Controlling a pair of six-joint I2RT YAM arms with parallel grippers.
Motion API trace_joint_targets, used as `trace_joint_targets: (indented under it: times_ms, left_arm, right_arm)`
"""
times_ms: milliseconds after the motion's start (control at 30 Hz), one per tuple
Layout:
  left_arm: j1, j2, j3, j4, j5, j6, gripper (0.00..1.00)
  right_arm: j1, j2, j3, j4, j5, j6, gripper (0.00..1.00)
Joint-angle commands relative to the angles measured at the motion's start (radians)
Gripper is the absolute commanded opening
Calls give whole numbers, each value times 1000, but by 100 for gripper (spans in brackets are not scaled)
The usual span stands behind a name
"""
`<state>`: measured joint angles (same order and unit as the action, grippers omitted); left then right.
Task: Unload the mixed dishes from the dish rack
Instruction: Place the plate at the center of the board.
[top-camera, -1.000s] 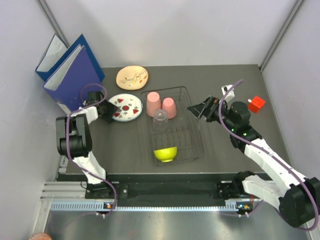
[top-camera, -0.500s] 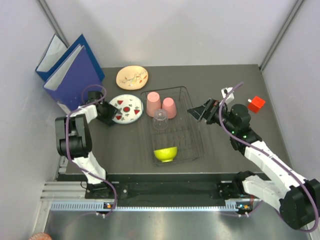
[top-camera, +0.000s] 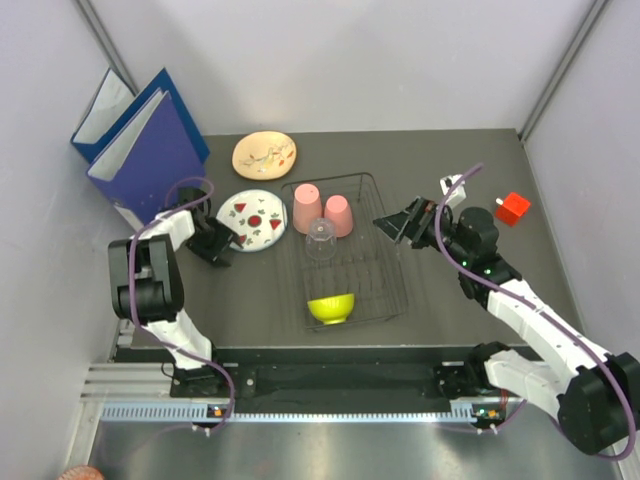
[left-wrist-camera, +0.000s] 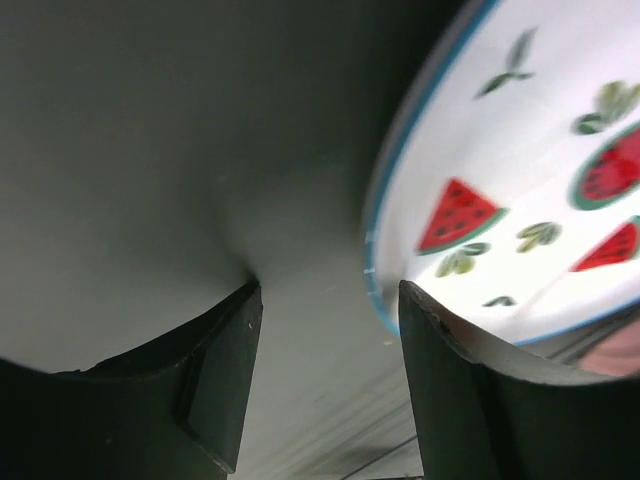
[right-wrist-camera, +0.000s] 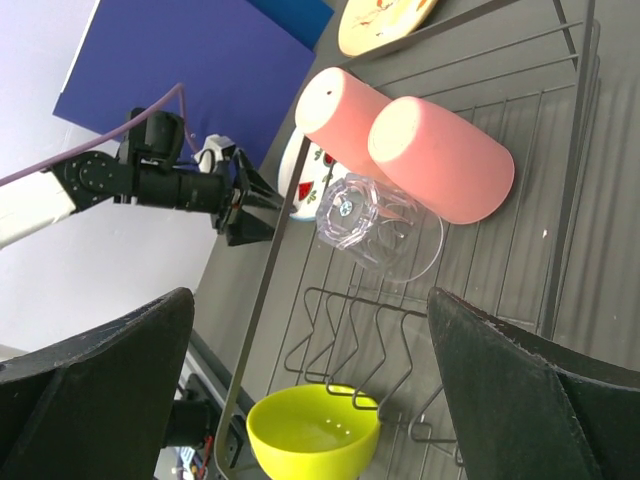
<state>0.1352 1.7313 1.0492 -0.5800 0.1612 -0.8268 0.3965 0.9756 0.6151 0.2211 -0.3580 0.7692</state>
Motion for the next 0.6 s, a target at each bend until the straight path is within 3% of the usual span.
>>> trace_joint_targets:
  times_ms: [0, 300, 433, 567]
  left_arm:
    - [-6, -56, -31, -152, -100, 38, 61]
    - [-91, -453, 38, -216, -188, 0, 61]
    - [-132, -496, 110, -219, -196, -5, 61]
    - [-335, -501, 124, -68, -245, 78, 61]
  right_arm:
    - [-1, 2, 18, 55, -13, -8, 100]
    - [-1, 14, 58, 17, -4, -44, 100]
    - [1, 29, 100, -14, 13, -62, 100]
    - [2, 61, 156, -97, 48, -122, 100]
